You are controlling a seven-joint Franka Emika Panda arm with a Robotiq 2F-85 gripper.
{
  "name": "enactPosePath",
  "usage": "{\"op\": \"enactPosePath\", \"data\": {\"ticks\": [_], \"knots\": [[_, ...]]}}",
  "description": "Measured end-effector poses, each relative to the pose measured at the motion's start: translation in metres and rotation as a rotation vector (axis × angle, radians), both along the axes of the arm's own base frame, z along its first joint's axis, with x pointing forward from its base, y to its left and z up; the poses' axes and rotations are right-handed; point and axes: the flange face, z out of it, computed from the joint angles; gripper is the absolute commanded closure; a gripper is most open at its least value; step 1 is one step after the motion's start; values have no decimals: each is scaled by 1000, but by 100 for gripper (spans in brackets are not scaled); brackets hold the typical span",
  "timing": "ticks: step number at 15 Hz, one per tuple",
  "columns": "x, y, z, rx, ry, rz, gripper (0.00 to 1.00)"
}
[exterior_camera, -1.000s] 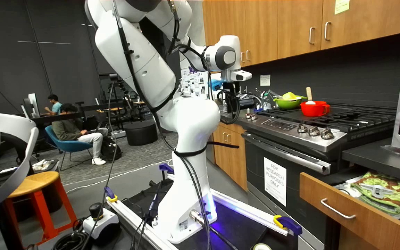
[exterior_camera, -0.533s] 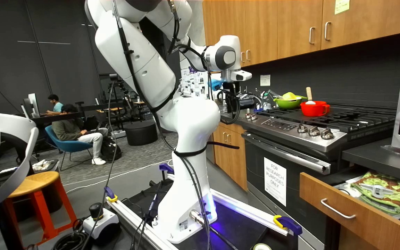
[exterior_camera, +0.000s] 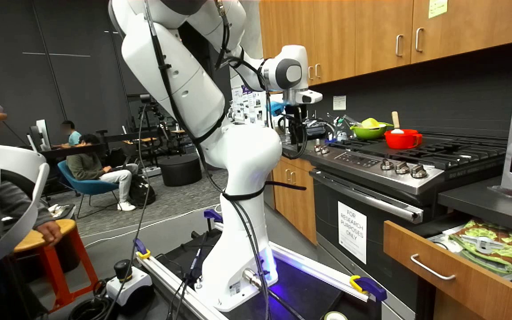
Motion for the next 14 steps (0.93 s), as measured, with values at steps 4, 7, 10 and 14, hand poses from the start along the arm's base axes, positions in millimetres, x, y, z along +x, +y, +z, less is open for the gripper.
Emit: {"op": "enactPosePath", "data": {"ticks": [4,7,10,14], "knots": [[0,0,0,0,0,0,0],[0,4,0,-1,1,-5,0],[1,30,4,18,0,-40,0],[6,54,23,55,-29,-201,0]]}}
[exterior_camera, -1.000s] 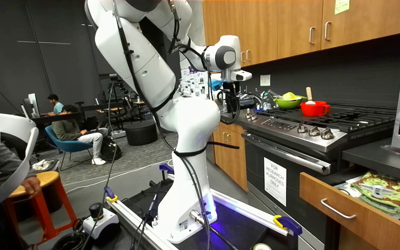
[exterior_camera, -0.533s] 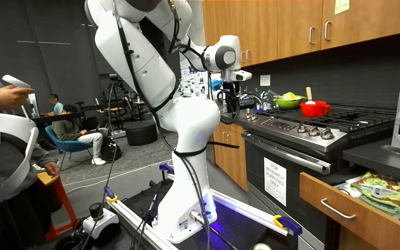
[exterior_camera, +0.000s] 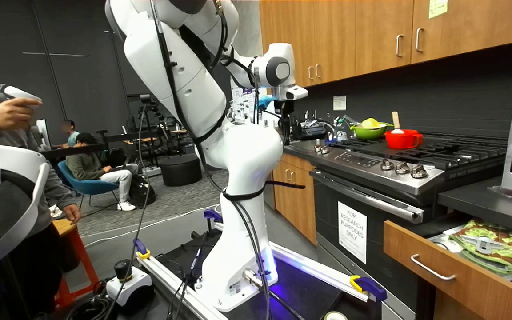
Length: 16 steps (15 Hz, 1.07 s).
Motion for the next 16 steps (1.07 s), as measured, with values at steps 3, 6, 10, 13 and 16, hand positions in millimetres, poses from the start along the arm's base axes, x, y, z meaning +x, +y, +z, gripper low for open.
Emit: {"op": "enactPosePath", "data": {"ticks": [3,6,10,13,16], "knots": [[4,-14,6,31,-8,-154,0],[4,-56,5,59,-1,-312,0],[-11,-136,-2,102,3,-527,0],[-26,-189,-4,117,-3,-664,0],[-39,-227,-4,122,-6,-772,0]]}}
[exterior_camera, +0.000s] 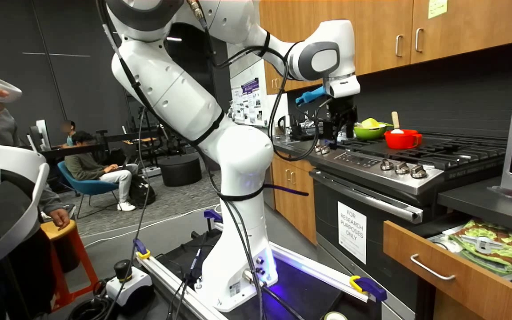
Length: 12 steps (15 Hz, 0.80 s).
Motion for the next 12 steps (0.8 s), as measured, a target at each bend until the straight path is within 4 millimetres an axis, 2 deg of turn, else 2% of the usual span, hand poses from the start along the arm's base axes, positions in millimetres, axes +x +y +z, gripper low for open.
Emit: {"op": "enactPosePath", "data": {"ticks": [2,12], "knots": [[-5,-12,0,15,-5,-35,0],[-5,-9,2,28,-19,-19,0]]}}
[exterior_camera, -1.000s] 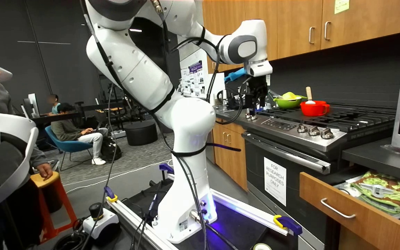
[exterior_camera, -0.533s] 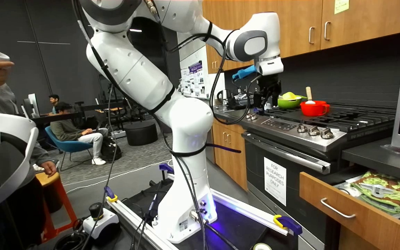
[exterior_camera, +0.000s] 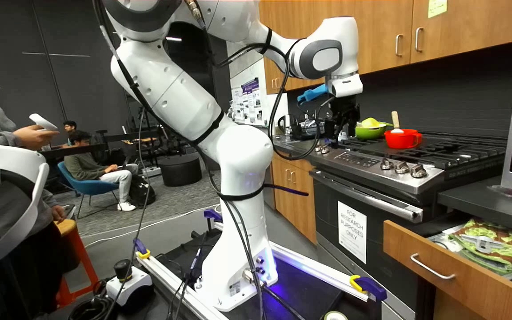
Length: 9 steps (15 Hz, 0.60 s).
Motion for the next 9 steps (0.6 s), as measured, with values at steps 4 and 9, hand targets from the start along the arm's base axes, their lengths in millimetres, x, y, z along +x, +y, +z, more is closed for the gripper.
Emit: {"op": "enactPosePath", "data": {"ticks": [4,9], "knots": [[1,-4,2,1,-22,-41,0],[4,-36,-3,6,-76,-232,0]]}}
